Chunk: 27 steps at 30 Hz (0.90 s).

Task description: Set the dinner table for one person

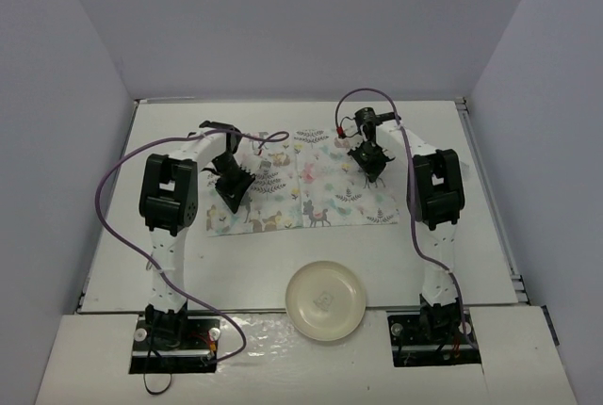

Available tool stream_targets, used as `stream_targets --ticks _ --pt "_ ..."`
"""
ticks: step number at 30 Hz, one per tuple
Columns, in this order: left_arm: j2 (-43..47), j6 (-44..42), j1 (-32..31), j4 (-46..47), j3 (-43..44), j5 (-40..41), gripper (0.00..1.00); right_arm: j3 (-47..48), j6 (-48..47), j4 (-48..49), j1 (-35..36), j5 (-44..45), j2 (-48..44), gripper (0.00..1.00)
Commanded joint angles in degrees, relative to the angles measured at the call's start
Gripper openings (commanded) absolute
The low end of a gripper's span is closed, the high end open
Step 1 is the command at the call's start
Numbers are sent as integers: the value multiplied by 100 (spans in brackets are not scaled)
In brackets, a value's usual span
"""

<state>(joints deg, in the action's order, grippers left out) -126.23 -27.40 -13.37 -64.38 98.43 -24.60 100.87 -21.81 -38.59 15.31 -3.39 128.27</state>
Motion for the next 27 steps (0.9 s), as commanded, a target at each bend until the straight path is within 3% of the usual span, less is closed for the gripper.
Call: stream_targets --ticks 1,15,22,27 --pt "-64 -11 206 209 241 67 0 -303 -54 2 175 -89 -177 0" --pt "-281 -283 600 -419 1168 112 0 -1310 -153 19 201 108 -880 0" --pt "-279 -319 608 -487 1327 -35 0 -1254 -174 1 201 137 -926 2" --pt "-111 -295 605 -383 1211 -60 5 -1219 -209 16 201 169 -961 9"
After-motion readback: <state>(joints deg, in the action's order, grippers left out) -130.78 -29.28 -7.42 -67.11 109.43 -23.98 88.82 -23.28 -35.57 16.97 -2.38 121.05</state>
